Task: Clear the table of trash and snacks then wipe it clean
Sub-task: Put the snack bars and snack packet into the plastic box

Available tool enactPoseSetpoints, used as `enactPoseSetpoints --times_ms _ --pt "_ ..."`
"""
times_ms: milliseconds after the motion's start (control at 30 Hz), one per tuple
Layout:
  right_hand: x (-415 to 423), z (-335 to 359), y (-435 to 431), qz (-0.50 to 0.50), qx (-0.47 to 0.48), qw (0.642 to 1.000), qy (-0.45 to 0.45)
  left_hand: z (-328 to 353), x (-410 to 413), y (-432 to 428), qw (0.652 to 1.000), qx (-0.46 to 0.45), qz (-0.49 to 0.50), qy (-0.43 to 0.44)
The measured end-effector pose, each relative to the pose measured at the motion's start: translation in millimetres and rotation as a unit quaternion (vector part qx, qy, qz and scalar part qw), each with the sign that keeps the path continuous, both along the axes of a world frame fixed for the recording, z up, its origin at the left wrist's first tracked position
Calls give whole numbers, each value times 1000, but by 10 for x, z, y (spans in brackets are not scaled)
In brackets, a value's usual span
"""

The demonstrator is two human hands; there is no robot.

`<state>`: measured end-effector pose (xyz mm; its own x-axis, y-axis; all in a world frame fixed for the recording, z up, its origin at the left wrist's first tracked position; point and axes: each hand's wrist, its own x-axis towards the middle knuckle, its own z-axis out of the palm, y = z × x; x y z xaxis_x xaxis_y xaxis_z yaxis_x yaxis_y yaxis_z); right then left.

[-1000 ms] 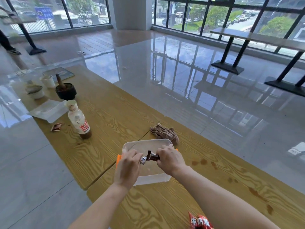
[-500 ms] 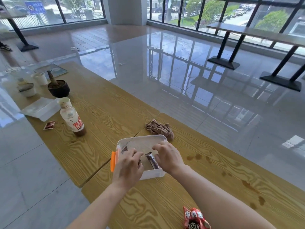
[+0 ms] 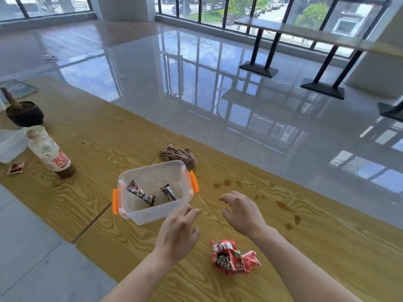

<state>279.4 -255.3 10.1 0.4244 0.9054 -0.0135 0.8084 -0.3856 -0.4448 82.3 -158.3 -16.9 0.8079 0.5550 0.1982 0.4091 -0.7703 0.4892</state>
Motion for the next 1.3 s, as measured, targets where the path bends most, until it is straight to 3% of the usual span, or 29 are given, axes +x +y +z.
enactPoseSetpoints --times_ms 267,500,633,867,1300 --pt "-19 -433 -946 -23 -184 982 44 -356 330 -676 972 -127 -41 193" --pt "-66 -807 -1220 -13 -181 983 9 -571 573 -805 949 -23 -147 280" --pt "-92 -915 -1238 1 -177 984 1 -621 592 -815 945 2 -154 290" --pt "-97 -1049 -1260 10 -164 986 -23 -652 466 -729 954 -35 -117 274" --pt "-64 -558 -726 -21 -57 997 -37 -162 248 -371 989 9 -42 143"
